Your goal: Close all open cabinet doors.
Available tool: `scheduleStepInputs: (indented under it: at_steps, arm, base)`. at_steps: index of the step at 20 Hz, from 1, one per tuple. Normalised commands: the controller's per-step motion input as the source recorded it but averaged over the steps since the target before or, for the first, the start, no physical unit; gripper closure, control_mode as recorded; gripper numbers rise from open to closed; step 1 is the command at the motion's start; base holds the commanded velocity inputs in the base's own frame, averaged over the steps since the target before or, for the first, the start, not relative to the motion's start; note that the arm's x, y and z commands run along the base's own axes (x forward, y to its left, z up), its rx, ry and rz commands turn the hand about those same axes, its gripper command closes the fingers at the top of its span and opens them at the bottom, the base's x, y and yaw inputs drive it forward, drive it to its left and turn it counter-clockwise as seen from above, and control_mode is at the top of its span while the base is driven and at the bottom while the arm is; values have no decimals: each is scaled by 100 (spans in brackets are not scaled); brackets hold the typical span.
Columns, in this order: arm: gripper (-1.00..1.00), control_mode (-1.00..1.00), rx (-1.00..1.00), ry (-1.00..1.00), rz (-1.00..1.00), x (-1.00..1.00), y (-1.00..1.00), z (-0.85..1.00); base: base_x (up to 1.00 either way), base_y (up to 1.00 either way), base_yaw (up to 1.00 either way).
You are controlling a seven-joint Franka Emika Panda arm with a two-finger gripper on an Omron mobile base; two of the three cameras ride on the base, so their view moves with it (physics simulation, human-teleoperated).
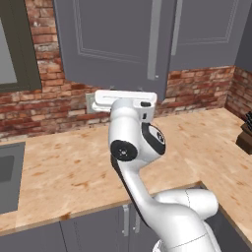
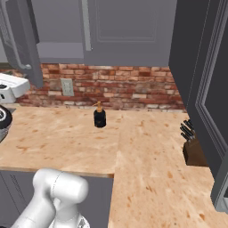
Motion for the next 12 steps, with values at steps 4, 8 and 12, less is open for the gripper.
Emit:
scheduleStepInputs:
  at_steps: [4,8,12]
  arm:
    - [-100,-100,0,0,0,29,-9,0]
    - [-100,-100,0,0,0,32,-6,0]
    - [-100,-100,3,0,0,25,-22,0]
  base:
    - [0,0,0]
    - [0,0,0]
    - [0,0,0]
